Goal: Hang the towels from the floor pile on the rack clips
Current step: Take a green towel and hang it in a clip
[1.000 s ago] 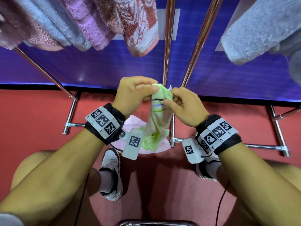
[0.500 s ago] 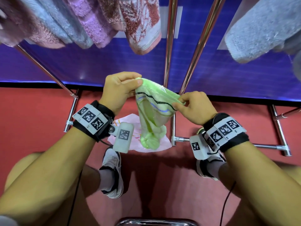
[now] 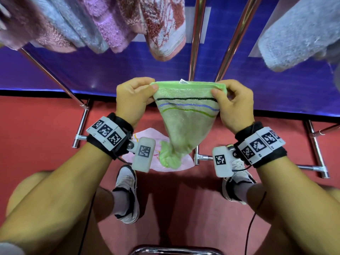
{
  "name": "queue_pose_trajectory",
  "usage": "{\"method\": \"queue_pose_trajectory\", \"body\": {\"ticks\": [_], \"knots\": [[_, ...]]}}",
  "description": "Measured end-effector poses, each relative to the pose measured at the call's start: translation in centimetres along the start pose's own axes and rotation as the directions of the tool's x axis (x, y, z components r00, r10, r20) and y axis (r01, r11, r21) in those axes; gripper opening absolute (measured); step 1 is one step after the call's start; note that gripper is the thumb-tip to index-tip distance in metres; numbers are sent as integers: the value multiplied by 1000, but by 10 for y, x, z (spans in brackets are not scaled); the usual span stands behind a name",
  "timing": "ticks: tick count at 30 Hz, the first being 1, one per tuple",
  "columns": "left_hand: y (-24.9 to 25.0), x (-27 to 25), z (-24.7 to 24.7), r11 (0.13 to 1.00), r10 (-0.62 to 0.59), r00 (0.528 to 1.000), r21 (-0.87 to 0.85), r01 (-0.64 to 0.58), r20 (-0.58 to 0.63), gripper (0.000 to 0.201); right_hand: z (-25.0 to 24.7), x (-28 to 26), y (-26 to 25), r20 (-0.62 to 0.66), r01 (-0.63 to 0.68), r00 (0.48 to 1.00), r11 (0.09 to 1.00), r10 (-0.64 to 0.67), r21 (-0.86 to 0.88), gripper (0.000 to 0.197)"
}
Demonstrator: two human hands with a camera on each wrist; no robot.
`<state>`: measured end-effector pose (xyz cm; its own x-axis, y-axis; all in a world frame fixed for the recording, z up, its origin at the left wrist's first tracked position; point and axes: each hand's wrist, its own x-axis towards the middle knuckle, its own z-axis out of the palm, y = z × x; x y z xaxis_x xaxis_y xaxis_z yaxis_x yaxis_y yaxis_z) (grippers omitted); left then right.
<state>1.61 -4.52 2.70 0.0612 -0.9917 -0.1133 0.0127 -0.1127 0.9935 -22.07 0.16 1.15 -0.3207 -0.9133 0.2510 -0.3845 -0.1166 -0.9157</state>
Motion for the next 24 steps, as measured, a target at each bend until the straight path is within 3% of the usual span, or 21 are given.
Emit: {"method": "queue_pose_trajectory", "body": {"ticks": [2,9,13,19,24], "knots": [[-1,-1,2,999,31,999,24,-31,-16,11,1,-1,-1,-14,0,1000,999,-1,-36,3],[-6,-2,10,983,101,990,164,-85,-93,8,4,-6,0,27,36,999,975,-31,-219,12],[-7,-8,18,959,160,986,244,-142,-53,9,5,-8,-5,38,6,999,981,2,-195,8],[-12,-17,29,952,149,989,271,-146,10,11,12,-17,-10,272,-1,962,996,25,-89,16],[-15,-27,42,972,71,994,218,-87,82,12,23,-22,-9,358,-24,933,999,37,-39,14]]}}
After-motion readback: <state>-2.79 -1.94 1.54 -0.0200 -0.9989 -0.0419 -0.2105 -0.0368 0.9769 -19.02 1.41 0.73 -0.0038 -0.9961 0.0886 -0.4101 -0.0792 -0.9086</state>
